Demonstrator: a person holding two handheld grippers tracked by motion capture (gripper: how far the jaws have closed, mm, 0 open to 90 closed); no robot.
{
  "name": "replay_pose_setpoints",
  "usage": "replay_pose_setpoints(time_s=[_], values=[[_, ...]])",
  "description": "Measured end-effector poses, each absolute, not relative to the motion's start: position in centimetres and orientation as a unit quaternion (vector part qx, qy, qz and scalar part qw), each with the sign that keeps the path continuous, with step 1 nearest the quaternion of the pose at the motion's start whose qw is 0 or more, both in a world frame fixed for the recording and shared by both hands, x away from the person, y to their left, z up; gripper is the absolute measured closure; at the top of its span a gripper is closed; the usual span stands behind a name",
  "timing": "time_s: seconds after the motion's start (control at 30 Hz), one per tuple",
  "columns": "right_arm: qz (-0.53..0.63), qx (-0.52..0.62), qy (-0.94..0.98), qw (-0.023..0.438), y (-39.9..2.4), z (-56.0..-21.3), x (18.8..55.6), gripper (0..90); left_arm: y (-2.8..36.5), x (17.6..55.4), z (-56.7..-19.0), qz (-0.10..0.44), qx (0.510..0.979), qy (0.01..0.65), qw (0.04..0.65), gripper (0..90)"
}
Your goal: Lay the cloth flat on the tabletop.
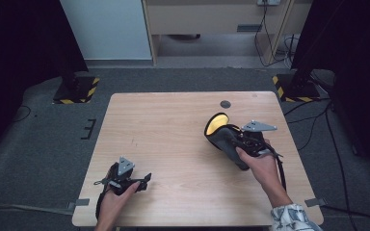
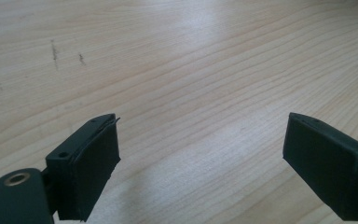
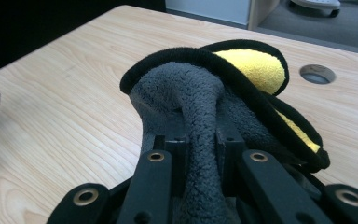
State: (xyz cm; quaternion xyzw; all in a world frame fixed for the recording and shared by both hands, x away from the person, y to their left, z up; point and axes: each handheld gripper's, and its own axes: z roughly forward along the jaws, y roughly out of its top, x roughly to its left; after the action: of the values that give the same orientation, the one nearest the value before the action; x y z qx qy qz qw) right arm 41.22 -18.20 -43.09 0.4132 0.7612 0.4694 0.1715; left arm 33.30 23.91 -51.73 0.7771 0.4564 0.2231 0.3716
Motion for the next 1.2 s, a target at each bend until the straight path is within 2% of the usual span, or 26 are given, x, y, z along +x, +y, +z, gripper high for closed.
replay_pose_setpoints(time_s=[1.2], values=[[0.523,0.369,0.761,0.102,-9.2,-41.6,39.9,79.3,22.9,36.8,-47.9,0.214,0.769,0.432,0.419,13.4]])
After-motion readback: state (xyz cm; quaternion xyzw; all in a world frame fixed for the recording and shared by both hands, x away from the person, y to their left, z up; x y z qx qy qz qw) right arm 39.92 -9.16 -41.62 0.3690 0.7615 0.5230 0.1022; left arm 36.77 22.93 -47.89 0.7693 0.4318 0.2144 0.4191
